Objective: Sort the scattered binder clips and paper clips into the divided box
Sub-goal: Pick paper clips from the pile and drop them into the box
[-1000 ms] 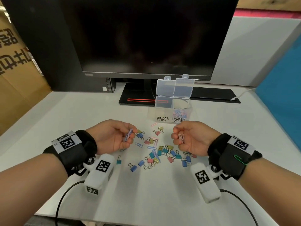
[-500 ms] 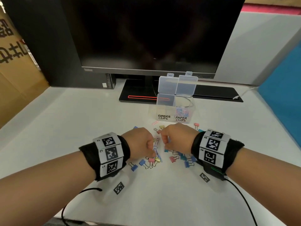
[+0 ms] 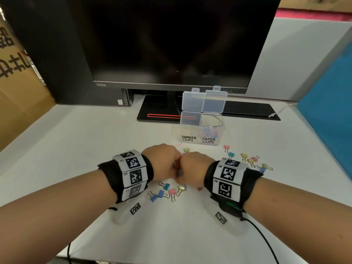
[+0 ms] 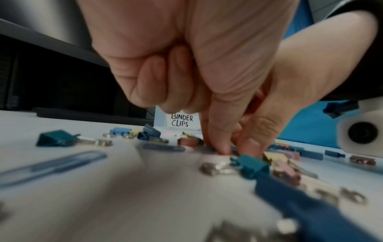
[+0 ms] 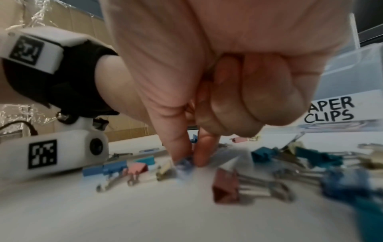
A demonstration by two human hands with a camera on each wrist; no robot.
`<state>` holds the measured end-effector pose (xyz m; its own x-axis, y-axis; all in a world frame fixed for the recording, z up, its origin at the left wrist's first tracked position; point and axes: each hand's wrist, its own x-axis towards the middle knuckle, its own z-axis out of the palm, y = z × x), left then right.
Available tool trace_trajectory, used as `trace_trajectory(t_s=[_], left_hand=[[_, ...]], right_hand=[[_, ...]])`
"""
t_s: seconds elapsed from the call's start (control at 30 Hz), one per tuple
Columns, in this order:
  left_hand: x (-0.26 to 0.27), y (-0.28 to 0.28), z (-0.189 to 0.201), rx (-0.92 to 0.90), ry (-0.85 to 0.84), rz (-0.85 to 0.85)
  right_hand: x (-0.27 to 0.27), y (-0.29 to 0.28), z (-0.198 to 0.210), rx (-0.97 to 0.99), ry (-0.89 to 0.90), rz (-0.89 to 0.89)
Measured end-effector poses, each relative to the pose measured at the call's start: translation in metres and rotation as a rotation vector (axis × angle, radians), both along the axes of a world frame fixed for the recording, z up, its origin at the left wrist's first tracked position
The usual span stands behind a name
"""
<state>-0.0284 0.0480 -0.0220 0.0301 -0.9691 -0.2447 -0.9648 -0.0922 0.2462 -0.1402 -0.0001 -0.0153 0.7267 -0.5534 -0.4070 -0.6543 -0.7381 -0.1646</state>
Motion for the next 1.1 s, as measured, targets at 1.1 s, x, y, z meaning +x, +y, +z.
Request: trace_trajectory(t_s=[1.1], left_hand=[[0.089,0.042,0.004,0.313,1.358,0.781]], right_hand=[[-0.063,-0.058,0.002,1.273,-0.937,-0.727]])
